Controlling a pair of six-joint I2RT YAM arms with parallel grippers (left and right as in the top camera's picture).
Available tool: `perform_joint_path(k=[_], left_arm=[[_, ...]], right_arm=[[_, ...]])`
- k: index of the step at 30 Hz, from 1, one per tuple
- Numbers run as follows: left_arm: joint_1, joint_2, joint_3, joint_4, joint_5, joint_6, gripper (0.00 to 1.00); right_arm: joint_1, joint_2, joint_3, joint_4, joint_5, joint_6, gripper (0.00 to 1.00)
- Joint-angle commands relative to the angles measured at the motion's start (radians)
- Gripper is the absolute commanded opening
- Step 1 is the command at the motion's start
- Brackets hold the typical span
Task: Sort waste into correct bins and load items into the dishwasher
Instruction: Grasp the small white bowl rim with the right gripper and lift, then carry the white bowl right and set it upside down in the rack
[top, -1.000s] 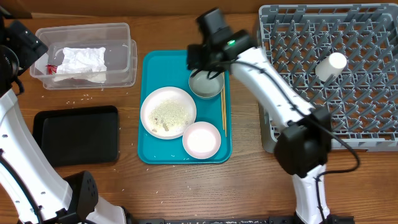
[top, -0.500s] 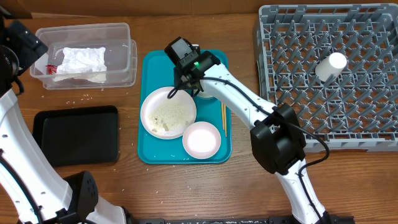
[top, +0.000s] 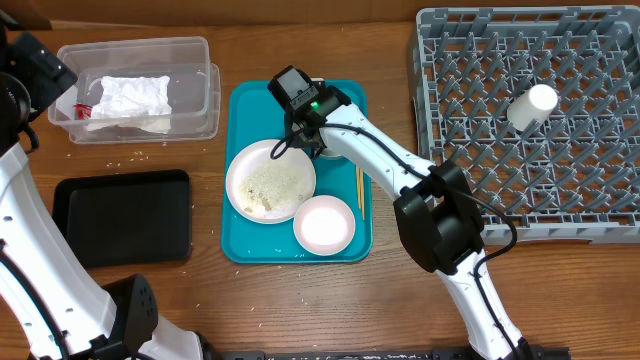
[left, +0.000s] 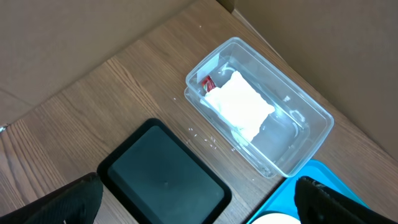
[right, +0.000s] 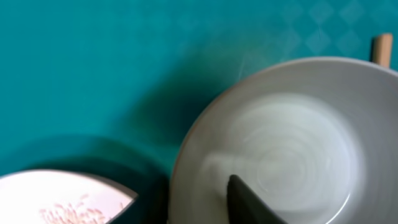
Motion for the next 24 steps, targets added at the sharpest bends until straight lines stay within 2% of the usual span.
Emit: perform_joint_path(k=[1,3,4,8,12,19,24], left_arm=[[0.006,-0.002,0.004,0.000,-0.013,0.008,1.00],[0.006,-0.002,0.004,0.000,-0.013,0.008,1.00],[0.006,-0.002,0.004,0.000,-0.013,0.008,1.00],[0.006,-0.002,0.004,0.000,-0.013,0.008,1.00],[0.006,-0.002,0.004,0.000,-0.013,0.008,1.00],[0.006,-0.002,0.004,0.000,-0.013,0.008,1.00],[0.006,-0.002,0.004,0.000,-0.013,0.008,1.00]], right_arm=[[-0.001,0.004,0.006,0.005,-0.019,0.008,0.15],[-0.001,0.004,0.008,0.000,-0.072,0.008,0.05],[-0.001,0.002,0.008,-0.002,-0.094,0.008,0.04],[-0.010,-0.011,0.034,-0.013,-0.170,0.008,0.04],[-0.023,-0.031,0.149,-0.077,-0.181,0.008,0.04],[-0.114,-0.072,0.512,-0.291,-0.183,0.007,0.04],[-0.252,-0.094,0.761,-0.493,-0.195,0.008,0.04]])
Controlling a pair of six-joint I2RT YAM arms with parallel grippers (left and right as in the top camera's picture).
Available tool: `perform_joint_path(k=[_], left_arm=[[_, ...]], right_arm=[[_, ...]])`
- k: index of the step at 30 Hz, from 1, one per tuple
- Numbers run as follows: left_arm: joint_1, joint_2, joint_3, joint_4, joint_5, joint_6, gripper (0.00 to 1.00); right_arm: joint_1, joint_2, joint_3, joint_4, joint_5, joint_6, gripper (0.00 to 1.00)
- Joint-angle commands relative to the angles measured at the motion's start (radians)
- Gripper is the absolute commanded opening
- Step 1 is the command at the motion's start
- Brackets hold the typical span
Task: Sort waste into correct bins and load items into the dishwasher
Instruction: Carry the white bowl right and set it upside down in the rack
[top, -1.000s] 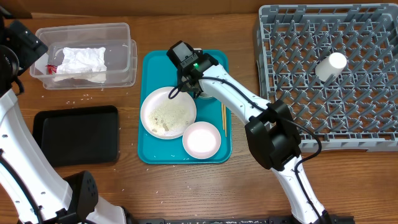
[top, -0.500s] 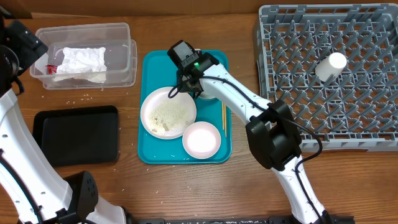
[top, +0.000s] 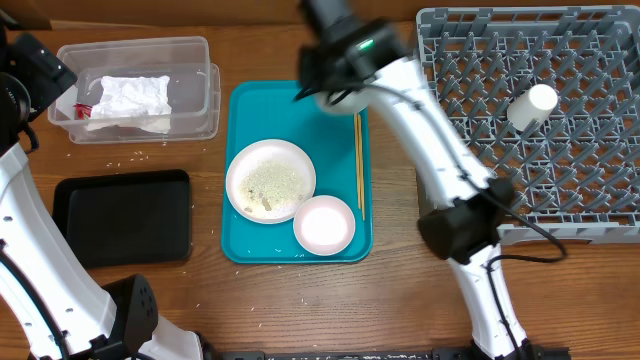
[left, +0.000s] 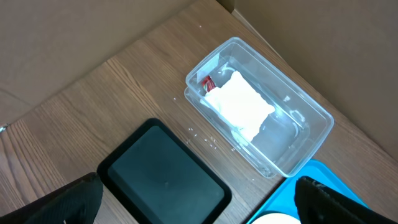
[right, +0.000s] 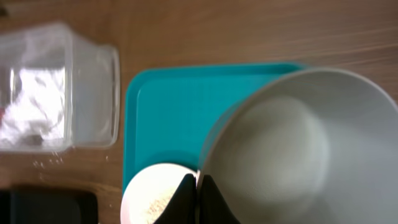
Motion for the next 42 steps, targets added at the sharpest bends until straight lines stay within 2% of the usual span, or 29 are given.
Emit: perform_joint_path(k=[1,5,6,11,14,17,20,23,27,28,30,36,39,42], left_arm=[[0.006,-0.002,0.004,0.000,-0.014,0.008,1.00],[0.006,-0.002,0.004,0.000,-0.014,0.008,1.00],[0.006,-0.002,0.004,0.000,-0.014,0.008,1.00],[0.006,-0.002,0.004,0.000,-0.014,0.008,1.00],[0.006,-0.002,0.004,0.000,-0.014,0.008,1.00],[0.006,-0.002,0.004,0.000,-0.014,0.008,1.00],[0.006,-0.002,0.004,0.000,-0.014,0.008,1.00],[0.006,-0.002,0.004,0.000,-0.014,0.008,1.00],[0.006,-0.002,0.004,0.000,-0.014,0.008,1.00],[0.006,-0.002,0.004,0.000,-0.014,0.008,1.00],[0.006,-0.002,0.004,0.000,-0.014,0.008,1.00],[0.006,-0.002,0.004,0.000,-0.014,0.008,1.00],[0.006,-0.002,0.004,0.000,-0.014,0.008,1.00],[0.006,-0.002,0.004,0.000,-0.014,0.008,1.00]], right_arm=[[-0.136,-0.081,0.162,-0.100,-0.025,0.003,0.04],[-0.313,-0.090,0.283,-0.289,-0.129,0.002,0.04],[-0.388,-0.102,0.286,-0.288,-0.288,-0.114,0.04],[-0.593,-0.128,0.286,-0.288,-0.650,-0.137,0.04],[-0.679,-0.167,0.275,-0.288,-0.745,-0.139,0.04],[-0.718,-0.241,0.229,-0.288,-0.752,-0.196,0.03],[-0.728,-0.366,0.099,-0.288,-0.662,-0.230,0.03],[-0.731,-0.548,-0.171,-0.288,-0.462,-0.238,0.04],[-0.789,-0.646,-0.431,-0.278,-0.439,-0.280,0.04],[-0.802,-0.647,-0.462,-0.271,-0.467,-0.312,0.04],[-0.841,-0.640,-0.567,-0.222,-0.641,-0.463,0.04],[-0.918,-0.577,-0.835,-0.060,-1.059,-0.647,0.04],[-0.935,-0.556,-0.943,0.050,-1.222,-0.668,0.04],[-0.948,-0.531,-1.020,0.144,-1.289,-0.648,0.04]])
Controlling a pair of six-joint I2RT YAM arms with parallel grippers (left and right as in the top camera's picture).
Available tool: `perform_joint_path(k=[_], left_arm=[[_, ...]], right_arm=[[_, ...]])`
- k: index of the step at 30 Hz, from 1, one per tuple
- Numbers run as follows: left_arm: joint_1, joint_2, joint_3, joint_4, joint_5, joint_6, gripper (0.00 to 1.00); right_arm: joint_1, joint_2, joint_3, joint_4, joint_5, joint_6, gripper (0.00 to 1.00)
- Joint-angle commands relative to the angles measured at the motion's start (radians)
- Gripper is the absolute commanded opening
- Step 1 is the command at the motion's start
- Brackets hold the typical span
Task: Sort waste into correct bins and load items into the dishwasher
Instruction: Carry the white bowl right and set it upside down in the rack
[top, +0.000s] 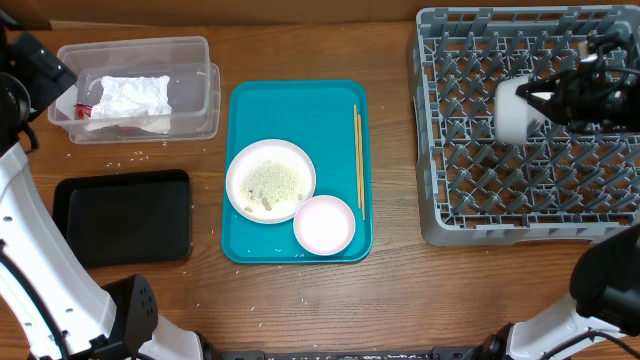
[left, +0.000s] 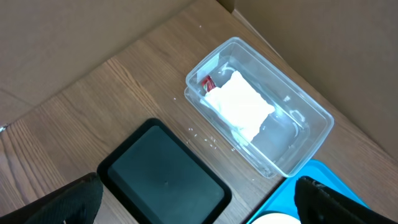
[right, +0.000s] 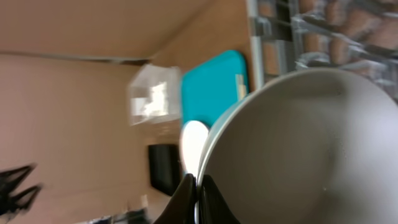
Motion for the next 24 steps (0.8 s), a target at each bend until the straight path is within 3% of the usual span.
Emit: perform_joint_path(k=[1,7,15,24], left_arm=[[0.006,-0.002,0.004,0.000,-0.014,0.008,1.00],[0.006,-0.002,0.004,0.000,-0.014,0.008,1.00],[0.006,-0.002,0.004,0.000,-0.014,0.008,1.00],[0.006,-0.002,0.004,0.000,-0.014,0.008,1.00]], right_arm=[[-0.021,0.003,-0.072,0.085,-0.229,-0.029,0.04],[-0.061,0.058,-0.152,0.194,-0.231,-0.016,0.04],[-0.075,0.198,-0.154,0.167,-0.233,0.003,0.04],[-0.126,0.228,-0.154,0.141,-0.202,0.006,0.04]])
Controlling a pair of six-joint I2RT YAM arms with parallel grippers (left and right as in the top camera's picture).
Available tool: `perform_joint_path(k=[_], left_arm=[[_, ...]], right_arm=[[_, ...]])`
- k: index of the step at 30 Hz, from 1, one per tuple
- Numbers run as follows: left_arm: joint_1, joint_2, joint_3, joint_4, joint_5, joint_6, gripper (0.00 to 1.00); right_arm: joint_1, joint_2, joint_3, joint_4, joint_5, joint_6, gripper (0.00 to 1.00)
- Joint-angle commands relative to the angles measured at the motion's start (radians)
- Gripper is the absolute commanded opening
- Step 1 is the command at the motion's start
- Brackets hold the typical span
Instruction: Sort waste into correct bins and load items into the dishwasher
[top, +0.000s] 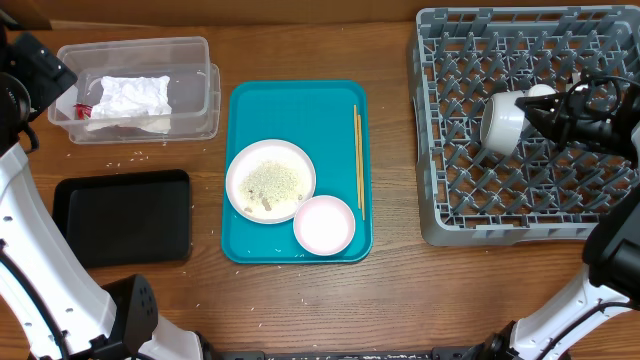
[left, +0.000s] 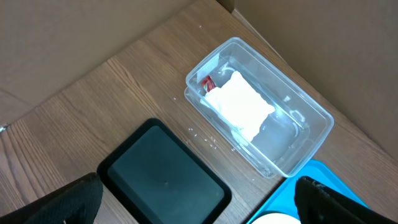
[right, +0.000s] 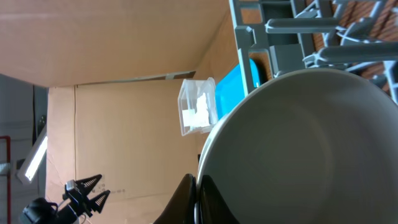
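My right gripper (top: 527, 113) is shut on the rim of a white bowl (top: 499, 123), holding it on its side over the left part of the grey dish rack (top: 530, 215). In the right wrist view the bowl (right: 298, 143) fills most of the frame, and the gripper (right: 198, 190) pinches its edge. A white cup (top: 542, 94) lies in the rack just behind the bowl. On the teal tray (top: 300, 105) sit a plate of rice (top: 270, 180), a small white bowl (top: 323, 224) and chopsticks (top: 359, 160). My left gripper (left: 199, 208) is open, high above the table's left side.
A clear plastic bin (top: 190, 85) holding a crumpled napkin (top: 125, 97) and a red scrap stands at the back left. In front of it lies a black tray (top: 120, 215). Rice grains are scattered on the wood near the bins. Rack tines (right: 323, 37) stand close to the bowl.
The bowl in my right gripper has shifted slightly left and nearer within the rack, and the white cup behind it now shows. The left arm has not moved.
My right gripper was at a white bowl at the back of the teal tray. Then it held the bowl up over the tray's back edge. Later the bowl was over the dish rack near the cup, and now it is on its side among the tines.
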Motion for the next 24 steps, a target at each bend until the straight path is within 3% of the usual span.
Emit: perform_joint_path(k=[1,5,9,14,20,24], left_arm=[[0.006,-0.002,0.004,0.000,-0.013,0.008,1.00],[0.006,-0.002,0.004,0.000,-0.013,0.008,1.00],[0.006,-0.002,0.004,0.000,-0.013,0.008,1.00],[0.006,-0.002,0.004,0.000,-0.013,0.008,1.00],[0.006,-0.002,0.004,0.000,-0.013,0.008,1.00],[0.006,-0.002,0.004,0.000,-0.013,0.008,1.00]], right_arm=[[-0.045,0.029,-0.005,-0.016,0.046,-0.002,0.04],[-0.082,0.029,-0.004,-0.037,0.055,-0.002,0.05],[-0.107,0.029,0.016,-0.080,0.166,-0.001,0.19],[-0.140,0.024,0.122,-0.191,0.412,0.010,0.20],[-0.184,-0.018,0.336,-0.307,0.735,0.142,0.22],[-0.175,-0.069,0.447,-0.356,0.784,0.164,0.24]])
